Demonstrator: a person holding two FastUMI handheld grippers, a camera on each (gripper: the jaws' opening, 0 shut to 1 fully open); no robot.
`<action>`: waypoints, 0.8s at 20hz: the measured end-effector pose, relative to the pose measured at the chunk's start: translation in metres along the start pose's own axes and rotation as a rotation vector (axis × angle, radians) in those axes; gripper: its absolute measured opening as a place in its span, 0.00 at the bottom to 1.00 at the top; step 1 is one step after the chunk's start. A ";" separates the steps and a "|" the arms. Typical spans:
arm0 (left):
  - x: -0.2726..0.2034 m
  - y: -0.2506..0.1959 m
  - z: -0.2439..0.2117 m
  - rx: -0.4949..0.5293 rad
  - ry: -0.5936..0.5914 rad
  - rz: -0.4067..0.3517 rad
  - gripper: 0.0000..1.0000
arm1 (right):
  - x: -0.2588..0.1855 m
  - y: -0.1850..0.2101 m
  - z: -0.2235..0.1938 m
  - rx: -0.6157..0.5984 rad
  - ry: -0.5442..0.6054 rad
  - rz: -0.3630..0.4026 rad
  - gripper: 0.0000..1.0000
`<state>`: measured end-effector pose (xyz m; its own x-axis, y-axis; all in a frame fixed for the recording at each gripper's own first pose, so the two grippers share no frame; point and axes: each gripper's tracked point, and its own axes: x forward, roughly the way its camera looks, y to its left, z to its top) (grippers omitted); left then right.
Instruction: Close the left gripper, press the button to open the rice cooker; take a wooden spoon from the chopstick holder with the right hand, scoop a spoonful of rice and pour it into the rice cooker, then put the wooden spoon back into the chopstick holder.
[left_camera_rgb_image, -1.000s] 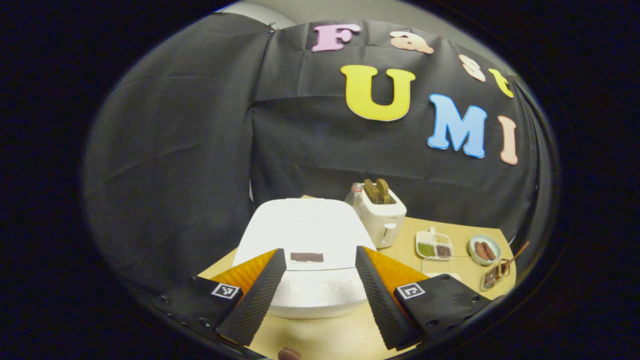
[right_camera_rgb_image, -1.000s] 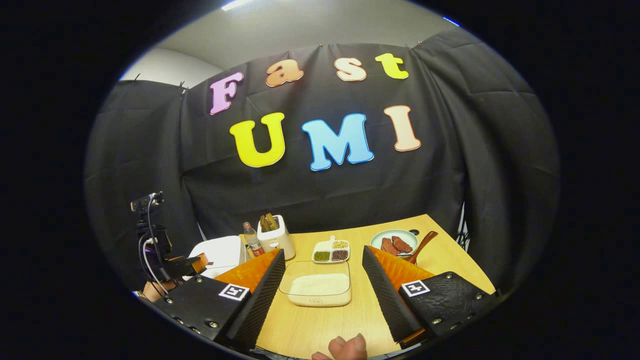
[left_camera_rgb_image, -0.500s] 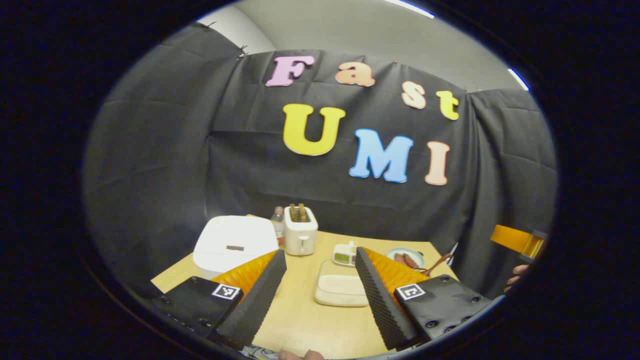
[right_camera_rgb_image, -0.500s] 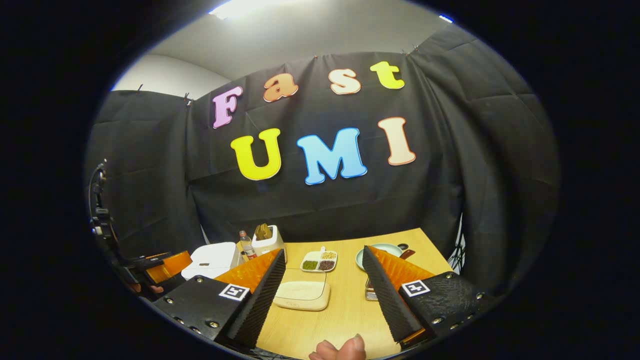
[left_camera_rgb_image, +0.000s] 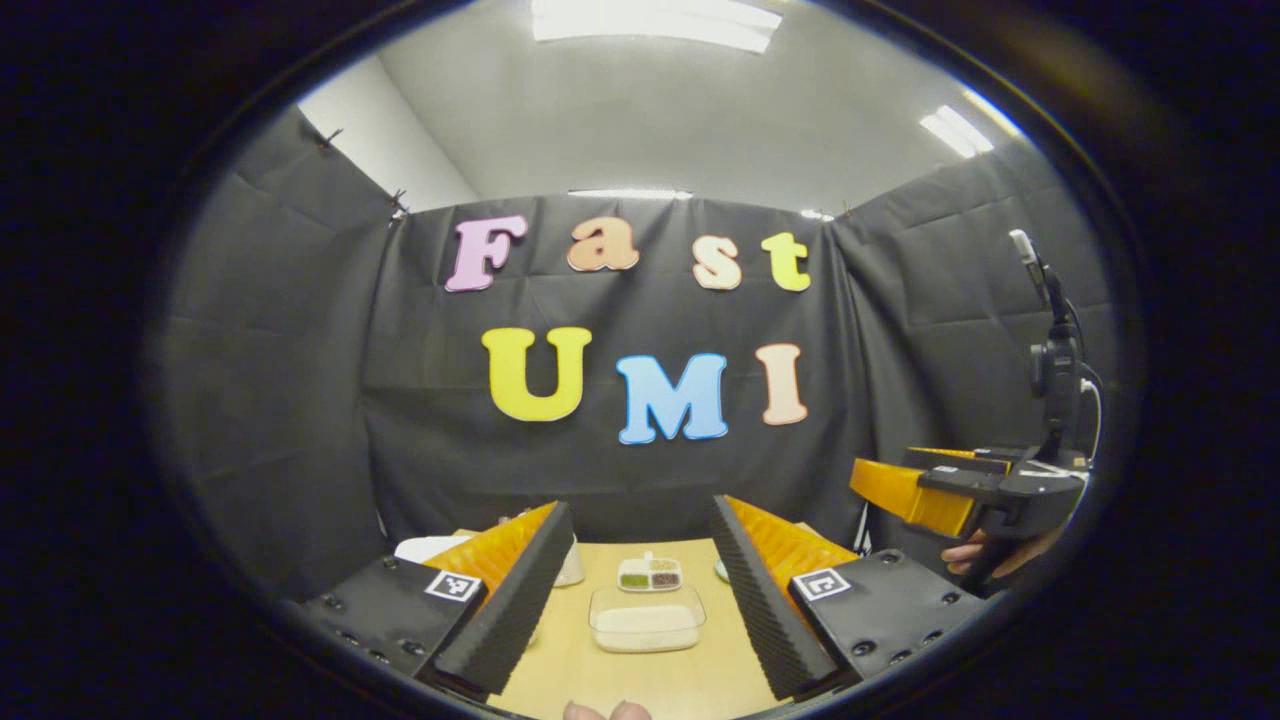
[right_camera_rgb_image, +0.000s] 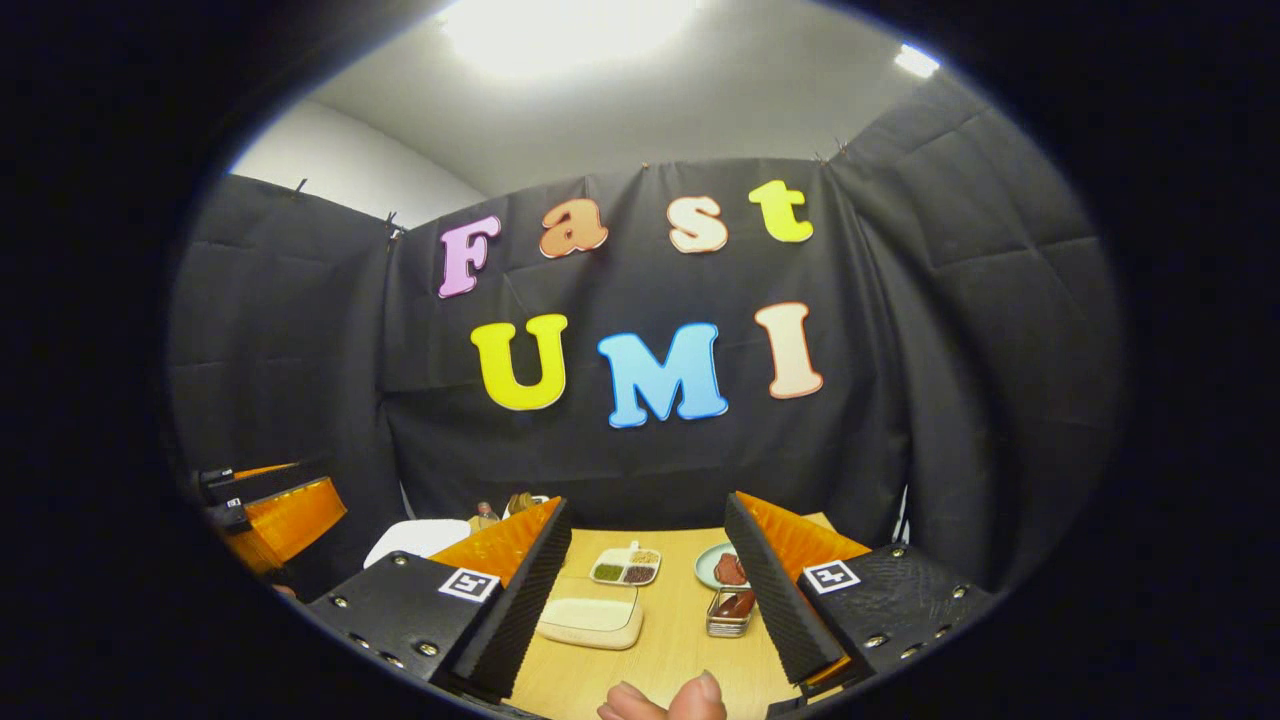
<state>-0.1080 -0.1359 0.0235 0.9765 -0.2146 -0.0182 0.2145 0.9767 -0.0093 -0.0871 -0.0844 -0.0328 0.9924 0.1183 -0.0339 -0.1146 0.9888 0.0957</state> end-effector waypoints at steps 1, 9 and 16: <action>-0.003 0.004 0.003 -0.016 -0.006 -0.002 0.94 | -0.002 0.009 0.003 -0.015 -0.009 0.011 0.94; -0.031 0.057 0.009 -0.040 -0.032 0.035 0.94 | -0.023 0.066 0.017 -0.085 -0.024 0.038 0.95; -0.048 0.087 0.003 -0.085 -0.030 0.054 0.94 | -0.029 0.094 0.021 -0.220 -0.065 0.031 0.95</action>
<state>-0.1360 -0.0406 0.0264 0.9870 -0.1606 0.0087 0.1607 0.9825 -0.0940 -0.1254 0.0035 -0.0017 0.9883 0.1496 0.0302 -0.1449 0.9817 -0.1237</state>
